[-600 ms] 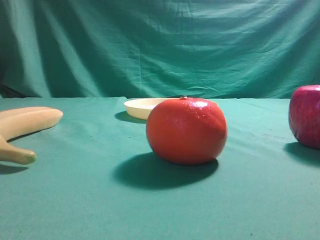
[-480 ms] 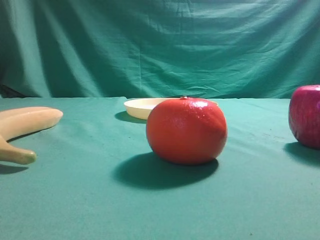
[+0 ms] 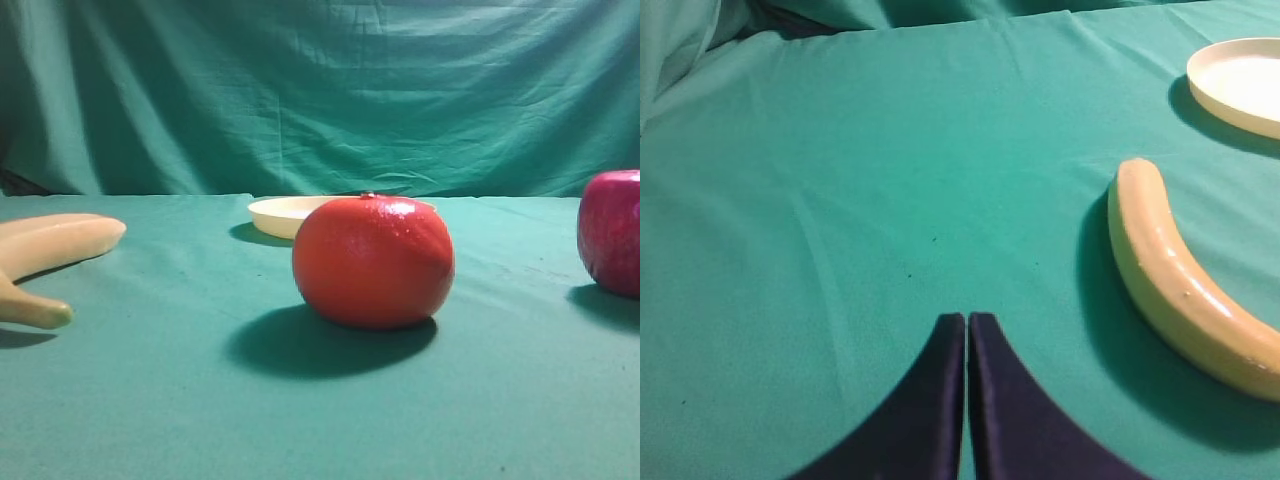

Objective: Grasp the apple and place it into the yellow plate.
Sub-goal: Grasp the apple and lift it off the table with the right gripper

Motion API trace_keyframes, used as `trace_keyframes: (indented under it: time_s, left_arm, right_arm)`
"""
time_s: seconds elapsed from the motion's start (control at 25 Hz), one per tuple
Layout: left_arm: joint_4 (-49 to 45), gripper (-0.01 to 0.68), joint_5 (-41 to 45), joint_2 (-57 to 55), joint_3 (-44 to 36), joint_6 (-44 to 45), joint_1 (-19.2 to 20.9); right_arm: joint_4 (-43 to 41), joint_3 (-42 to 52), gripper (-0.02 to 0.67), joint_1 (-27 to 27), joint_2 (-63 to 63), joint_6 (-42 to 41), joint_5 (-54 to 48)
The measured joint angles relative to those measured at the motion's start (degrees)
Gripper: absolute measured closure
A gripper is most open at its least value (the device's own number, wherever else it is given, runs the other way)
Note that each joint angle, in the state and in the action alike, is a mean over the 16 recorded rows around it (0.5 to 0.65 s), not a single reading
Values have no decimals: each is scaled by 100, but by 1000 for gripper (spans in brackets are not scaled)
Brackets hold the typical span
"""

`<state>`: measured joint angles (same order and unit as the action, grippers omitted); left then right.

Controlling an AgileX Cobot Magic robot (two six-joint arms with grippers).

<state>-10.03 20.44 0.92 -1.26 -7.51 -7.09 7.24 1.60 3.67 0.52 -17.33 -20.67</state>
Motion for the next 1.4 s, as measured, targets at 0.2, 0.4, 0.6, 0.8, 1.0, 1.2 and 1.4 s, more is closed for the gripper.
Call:
trace_keyframes:
  time_s: [0.2, 0.4, 0.6, 0.8, 1.0, 1.2, 1.4]
  left_arm:
    - [0, 673, 0, 0, 0, 0, 0]
    - [0, 673, 0, 0, 0, 0, 0]
    - [0, 673, 0, 0, 0, 0, 0]
    - [0, 673, 0, 0, 0, 0, 0]
    - [0, 673, 0, 0, 0, 0, 0]
    - [0, 673, 0, 0, 0, 0, 0]
    - [0, 673, 0, 0, 0, 0, 0]
  right_arm:
    - [-11, 3, 649, 0, 0, -219, 701]
    - [374, -10, 649, 0, -20, -227, 1590]
    - [1065, -286, 649, 0, -381, -4, 1866]
    - [1642, -972, 649, 0, -1324, 196, 1193]
    - [1880, -1910, 649, 0, -2636, 152, -107]
    - [1875, -2939, 649, 53, -3981, -74, -1399]
    - [1480, -3797, 649, 449, -5089, -142, -2313]
